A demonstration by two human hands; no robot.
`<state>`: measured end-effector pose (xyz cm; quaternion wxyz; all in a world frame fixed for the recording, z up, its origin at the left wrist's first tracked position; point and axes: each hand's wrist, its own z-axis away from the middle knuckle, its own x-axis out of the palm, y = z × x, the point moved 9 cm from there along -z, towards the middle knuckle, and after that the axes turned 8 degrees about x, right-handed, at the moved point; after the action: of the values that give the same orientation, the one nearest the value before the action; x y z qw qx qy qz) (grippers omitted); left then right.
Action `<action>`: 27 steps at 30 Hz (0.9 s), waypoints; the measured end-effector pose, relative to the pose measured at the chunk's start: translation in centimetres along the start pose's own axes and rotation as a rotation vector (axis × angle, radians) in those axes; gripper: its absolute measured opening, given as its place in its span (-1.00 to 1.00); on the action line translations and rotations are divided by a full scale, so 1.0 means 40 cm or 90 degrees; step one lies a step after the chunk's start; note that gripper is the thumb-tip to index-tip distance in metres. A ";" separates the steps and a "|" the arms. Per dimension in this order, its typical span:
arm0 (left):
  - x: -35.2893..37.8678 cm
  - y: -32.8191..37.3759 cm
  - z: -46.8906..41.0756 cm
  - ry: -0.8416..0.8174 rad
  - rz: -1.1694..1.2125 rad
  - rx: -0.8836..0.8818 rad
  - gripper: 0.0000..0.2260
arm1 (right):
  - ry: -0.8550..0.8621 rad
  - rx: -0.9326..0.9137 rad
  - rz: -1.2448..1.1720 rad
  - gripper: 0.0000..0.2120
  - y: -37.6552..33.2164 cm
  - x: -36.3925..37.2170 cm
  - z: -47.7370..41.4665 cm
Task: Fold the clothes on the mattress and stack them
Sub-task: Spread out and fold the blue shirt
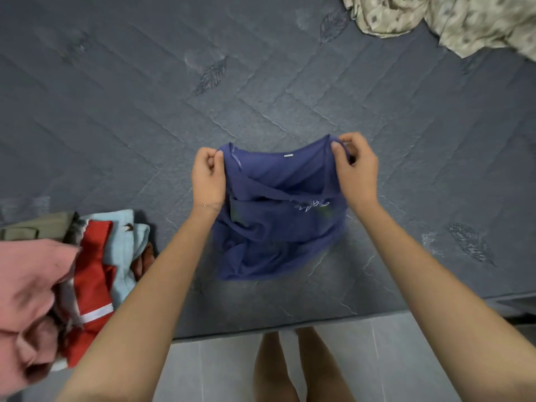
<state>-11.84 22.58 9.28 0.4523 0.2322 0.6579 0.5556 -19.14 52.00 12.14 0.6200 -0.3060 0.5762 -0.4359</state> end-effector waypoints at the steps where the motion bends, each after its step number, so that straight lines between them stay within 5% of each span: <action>1: -0.013 0.029 -0.003 -0.002 0.009 -0.002 -0.72 | -0.002 -0.013 0.006 -0.90 -0.039 -0.010 0.005; 14: -0.188 0.453 -0.012 -0.070 0.066 0.097 -0.73 | -0.039 -0.133 0.048 -0.88 -0.457 -0.206 0.091; 27: -0.259 0.701 0.108 -0.249 -0.161 0.112 -0.84 | -0.090 -0.102 0.060 -0.92 -0.653 -0.417 0.167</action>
<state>-8.67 24.15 39.26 0.6152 0.2890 0.6275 0.3798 -16.74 54.76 43.65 0.6526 -0.3571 0.5774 -0.3364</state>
